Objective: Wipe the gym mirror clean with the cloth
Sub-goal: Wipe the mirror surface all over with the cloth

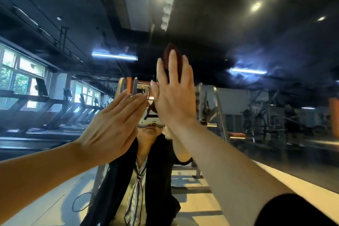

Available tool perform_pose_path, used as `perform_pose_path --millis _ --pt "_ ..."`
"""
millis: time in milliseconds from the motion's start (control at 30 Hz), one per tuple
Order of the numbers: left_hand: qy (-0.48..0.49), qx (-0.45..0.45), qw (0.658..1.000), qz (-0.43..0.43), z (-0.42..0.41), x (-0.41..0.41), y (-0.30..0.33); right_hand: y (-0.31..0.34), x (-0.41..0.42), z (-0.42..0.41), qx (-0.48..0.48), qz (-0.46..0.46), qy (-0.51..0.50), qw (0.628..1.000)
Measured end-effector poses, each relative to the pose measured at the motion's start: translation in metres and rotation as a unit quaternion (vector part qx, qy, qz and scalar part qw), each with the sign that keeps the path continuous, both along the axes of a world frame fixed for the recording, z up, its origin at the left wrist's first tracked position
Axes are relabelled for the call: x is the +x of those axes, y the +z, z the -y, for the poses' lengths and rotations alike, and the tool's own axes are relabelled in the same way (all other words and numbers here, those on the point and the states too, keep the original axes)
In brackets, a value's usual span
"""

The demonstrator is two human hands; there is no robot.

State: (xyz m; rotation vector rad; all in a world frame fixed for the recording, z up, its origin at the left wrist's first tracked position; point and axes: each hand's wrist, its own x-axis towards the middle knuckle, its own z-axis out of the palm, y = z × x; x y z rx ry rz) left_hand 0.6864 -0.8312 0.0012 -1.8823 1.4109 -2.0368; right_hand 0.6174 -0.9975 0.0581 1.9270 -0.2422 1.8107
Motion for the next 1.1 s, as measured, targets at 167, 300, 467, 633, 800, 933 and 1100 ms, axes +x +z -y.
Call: perform_pose_path --millis 167,300,467,633,800,933,1100 --pt "0.007 0.020 1.000 0.003 -0.011 0.004 0.000 0.002 -0.038 0.063 0.112 0.051 -0.036 0.992" --pt "0.015 0.022 1.000 0.007 -0.014 0.007 -0.005 -0.009 -0.021 0.023 0.135 0.067 -0.015 0.988" --pt "0.016 0.033 0.999 0.007 -0.013 0.006 -0.012 -0.106 -0.017 0.019 -0.029 -0.075 -0.015 0.997" --pt "0.024 0.039 0.999 0.020 -0.014 0.005 -0.016 -0.090 -0.033 0.047 -0.021 -0.073 -0.009 0.997" --pt "0.015 0.029 0.999 -0.018 -0.011 0.005 -0.020 -0.061 -0.023 0.031 0.101 0.010 0.002 0.995" --pt "-0.010 0.028 0.999 -0.013 -0.017 0.004 -0.027 -0.155 -0.031 0.037 -0.008 -0.103 -0.027 0.994" --pt "-0.007 0.029 1.000 -0.010 -0.039 0.019 -0.038 -0.114 -0.038 0.046 -0.067 -0.083 0.026 0.994"
